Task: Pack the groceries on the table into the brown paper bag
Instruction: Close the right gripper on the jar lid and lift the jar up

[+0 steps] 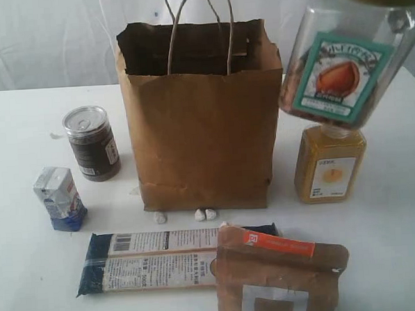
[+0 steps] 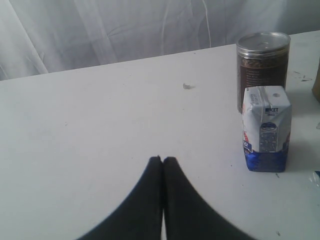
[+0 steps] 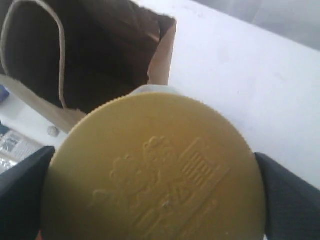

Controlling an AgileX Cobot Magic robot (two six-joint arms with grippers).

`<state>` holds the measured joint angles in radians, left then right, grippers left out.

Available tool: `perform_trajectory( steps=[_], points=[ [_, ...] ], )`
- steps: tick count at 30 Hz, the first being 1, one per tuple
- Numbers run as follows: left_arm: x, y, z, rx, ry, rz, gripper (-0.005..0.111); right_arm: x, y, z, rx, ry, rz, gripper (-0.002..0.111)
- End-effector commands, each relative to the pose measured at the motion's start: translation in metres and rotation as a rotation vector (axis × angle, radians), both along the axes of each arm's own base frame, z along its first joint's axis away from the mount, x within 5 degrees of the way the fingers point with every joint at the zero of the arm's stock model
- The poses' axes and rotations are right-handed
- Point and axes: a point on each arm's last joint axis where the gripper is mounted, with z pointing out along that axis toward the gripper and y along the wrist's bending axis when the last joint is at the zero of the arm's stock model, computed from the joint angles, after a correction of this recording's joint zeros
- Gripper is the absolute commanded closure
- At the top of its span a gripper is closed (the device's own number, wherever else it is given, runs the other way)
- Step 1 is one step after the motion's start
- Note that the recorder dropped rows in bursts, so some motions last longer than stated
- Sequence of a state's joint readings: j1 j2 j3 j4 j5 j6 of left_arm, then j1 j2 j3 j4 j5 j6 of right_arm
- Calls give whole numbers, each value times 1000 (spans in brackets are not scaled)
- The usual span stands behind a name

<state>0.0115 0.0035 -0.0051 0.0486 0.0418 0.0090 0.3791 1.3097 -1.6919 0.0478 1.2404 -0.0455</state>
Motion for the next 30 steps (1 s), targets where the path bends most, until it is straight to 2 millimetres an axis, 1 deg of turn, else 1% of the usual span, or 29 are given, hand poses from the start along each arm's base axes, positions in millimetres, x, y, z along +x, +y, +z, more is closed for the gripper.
perform_trajectory(
  steps=[1, 5, 11, 14, 17, 21, 23, 24, 27, 30],
  points=[
    [0, 0, -1, -9, -4, 2, 107, 12, 5, 19, 23, -75, -1, 108],
    [0, 0, -1, -9, -4, 2, 107, 27, 9, 29, 20, -115, -11, 108],
    [0, 0, -1, -9, -4, 2, 107, 55, 20, 29, 25, -128, -12, 108],
    [0, 0, -1, -9, -4, 2, 107, 65, 24, 30, 31, -141, -12, 108],
    [0, 0, -1, -9, -4, 2, 107, 67, 25, 36, 42, -168, -13, 108],
    [0, 0, -1, -9, -4, 2, 107, 63, 23, 57, 86, -280, -16, 108],
    [0, 0, -1, -9, -4, 2, 107, 67, 25, 61, 99, -308, -16, 108],
    [0, 0, -1, -9, -4, 2, 107, 68, 25, 62, 101, -311, -16, 108],
    [0, 0, -1, -9, -4, 2, 107, 85, 34, 56, 109, -300, -6, 108],
    [0, 0, -1, -9, -4, 2, 107, 94, 56, 45, 96, -275, 58, 108]
  ],
)
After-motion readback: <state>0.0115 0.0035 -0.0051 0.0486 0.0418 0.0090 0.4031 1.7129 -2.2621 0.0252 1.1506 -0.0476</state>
